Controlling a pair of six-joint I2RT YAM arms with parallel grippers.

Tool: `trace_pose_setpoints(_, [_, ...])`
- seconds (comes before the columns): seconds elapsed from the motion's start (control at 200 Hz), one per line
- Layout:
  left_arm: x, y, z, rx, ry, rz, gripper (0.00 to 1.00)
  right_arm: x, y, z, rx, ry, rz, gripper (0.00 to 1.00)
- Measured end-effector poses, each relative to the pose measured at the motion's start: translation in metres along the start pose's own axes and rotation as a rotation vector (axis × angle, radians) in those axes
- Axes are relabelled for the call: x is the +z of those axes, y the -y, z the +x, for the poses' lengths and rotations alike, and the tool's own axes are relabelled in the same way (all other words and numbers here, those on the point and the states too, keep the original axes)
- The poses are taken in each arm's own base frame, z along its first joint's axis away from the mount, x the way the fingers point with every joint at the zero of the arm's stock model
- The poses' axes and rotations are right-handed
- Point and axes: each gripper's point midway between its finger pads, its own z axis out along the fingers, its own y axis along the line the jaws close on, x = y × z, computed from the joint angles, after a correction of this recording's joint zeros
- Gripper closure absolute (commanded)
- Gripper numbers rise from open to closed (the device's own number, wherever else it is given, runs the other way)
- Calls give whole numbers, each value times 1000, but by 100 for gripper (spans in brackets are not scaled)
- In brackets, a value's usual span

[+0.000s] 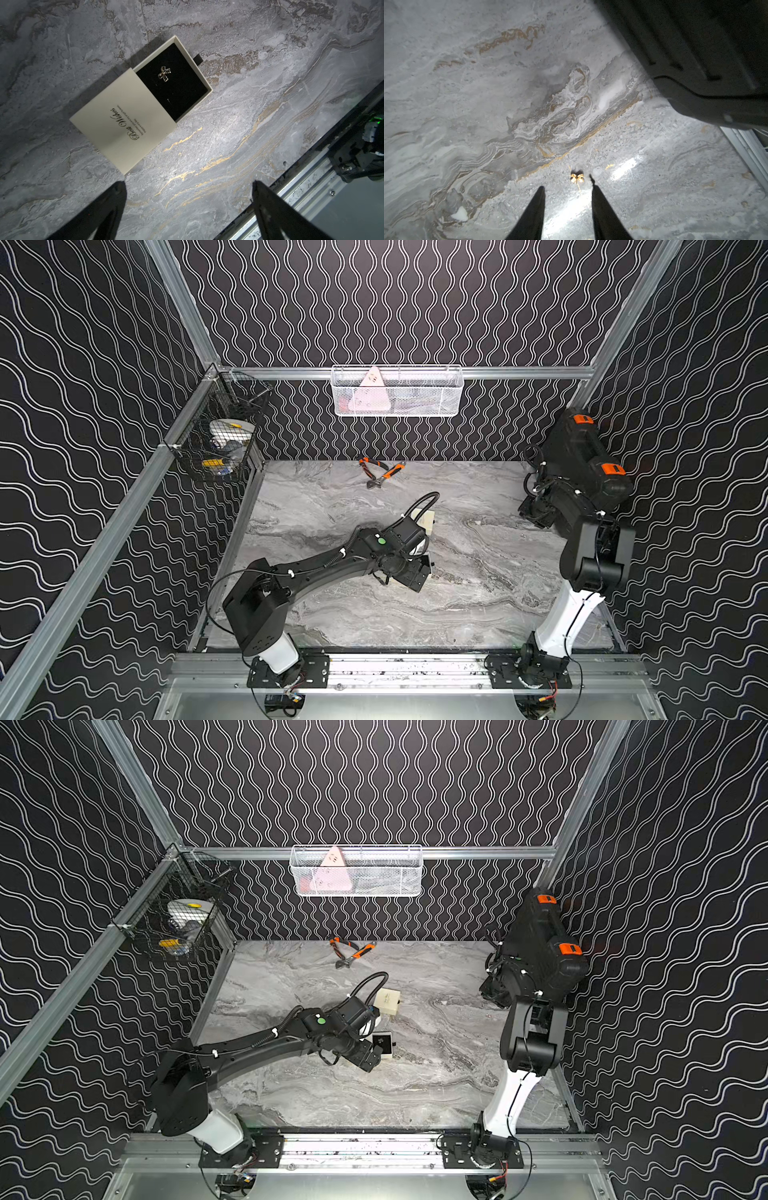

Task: Place the earrings into the drawer-style jewelry box
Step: Pick up the earring from the center of the board.

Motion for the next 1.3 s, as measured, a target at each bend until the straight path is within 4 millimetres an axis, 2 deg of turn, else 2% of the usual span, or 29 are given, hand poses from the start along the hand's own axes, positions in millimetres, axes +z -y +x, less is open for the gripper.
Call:
trace_pose_setpoints(0.15, [2, 1, 0, 6, 4, 9, 2, 10, 5, 14, -18, -54, 20, 68])
trace_pose_setpoints(0.24, [3, 3, -1, 8, 9, 18, 2, 15, 8, 25, -25, -86, 30, 75])
trace_pose_setpoints(0.31, [3, 3, -1, 8, 9, 23, 2, 20, 9, 30, -32, -106, 32, 77])
trace_pose_setpoints(0.54, [6, 5, -1, 8, 10, 35, 2, 21, 8, 32, -47, -113, 31, 79])
trace_pose_setpoints(0.771, [6, 6, -1, 9, 9, 39, 2, 35, 6, 35, -50, -143, 33, 81])
trace_pose_setpoints(0.846, [6, 6, -1, 9, 8, 39, 2, 36, 6, 35, -51, -145, 34, 85])
trace_pose_setpoints(1.036, [6, 7, 0, 11, 6, 42, 2, 38, 6, 36, -54, -148, 35, 86])
trace_pose_setpoints(1.226, [7, 7, 1, 11, 1, 45, 2, 38, 6, 35, -58, -146, 38, 93])
trace_pose_setpoints(1.301, [7, 7, 2, 11, 0, 47, 2, 38, 6, 35, -58, -145, 39, 100])
